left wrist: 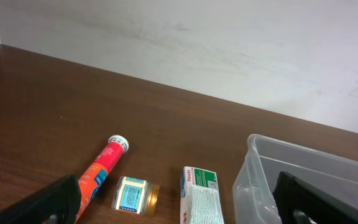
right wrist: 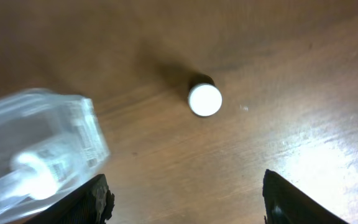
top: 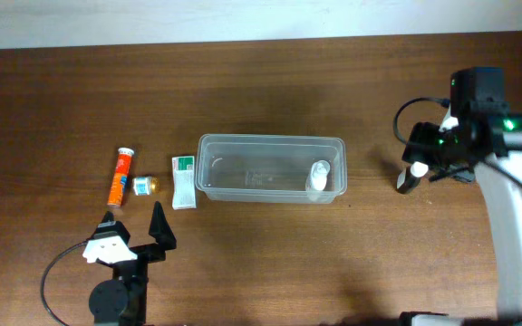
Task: Pack container
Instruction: 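Release the bottle and move the right gripper to the dark bottle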
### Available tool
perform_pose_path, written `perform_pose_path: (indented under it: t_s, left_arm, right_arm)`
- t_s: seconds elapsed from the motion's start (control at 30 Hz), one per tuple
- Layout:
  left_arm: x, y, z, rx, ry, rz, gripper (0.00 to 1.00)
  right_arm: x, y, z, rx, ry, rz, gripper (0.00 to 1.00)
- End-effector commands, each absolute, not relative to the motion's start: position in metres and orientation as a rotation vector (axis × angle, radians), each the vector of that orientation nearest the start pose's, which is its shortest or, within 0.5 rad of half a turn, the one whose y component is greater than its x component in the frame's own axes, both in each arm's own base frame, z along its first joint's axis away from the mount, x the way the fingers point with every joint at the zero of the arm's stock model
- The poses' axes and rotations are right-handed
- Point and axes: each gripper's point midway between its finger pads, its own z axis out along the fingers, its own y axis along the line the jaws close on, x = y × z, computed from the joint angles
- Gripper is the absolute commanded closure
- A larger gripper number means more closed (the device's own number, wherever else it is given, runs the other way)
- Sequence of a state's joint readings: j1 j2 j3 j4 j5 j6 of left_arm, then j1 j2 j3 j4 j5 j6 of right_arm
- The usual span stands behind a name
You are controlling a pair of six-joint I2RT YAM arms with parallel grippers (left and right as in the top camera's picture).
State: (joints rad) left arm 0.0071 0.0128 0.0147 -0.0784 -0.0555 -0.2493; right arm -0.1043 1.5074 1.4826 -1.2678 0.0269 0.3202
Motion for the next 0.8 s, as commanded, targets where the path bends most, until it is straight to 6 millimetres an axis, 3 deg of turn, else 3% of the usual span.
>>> perform_pose_path:
  t_s: [0.0, 0.13, 0.27, 0.43, 0.77]
  left_arm:
    - [0.246, 0.009, 0.158, -0.233, 1.630, -0.140, 0.00]
    - [0.246, 0.009, 0.158, -0.233, 1.630, -0.140, 0.00]
    - [0.246, 0.009, 0.158, -0.233, 1.630, -0.140, 0.00]
    - [0.246, 0.009, 0.158, -0.233, 1.630, -0.140, 0.00]
    - [0.246, 0.009, 0.158, -0.233, 1.630, -0.140, 0.00]
  right_arm:
    - [0.319, -0.049, 0.156, 0.654, 2.914, 0.023, 0.30]
    - [0.324, -0.053, 0.124, 0.657, 3.012, 0.023, 0.36]
    - [0.329, -0.054, 0.106, 0.668, 3.048, 0.020, 0.40]
    - [0.336, -0.056, 0.099, 0.668, 3.039, 0.023, 0.52]
    - [0.335, -0.056, 0.093, 0.671, 3.055, 0.019, 0.53]
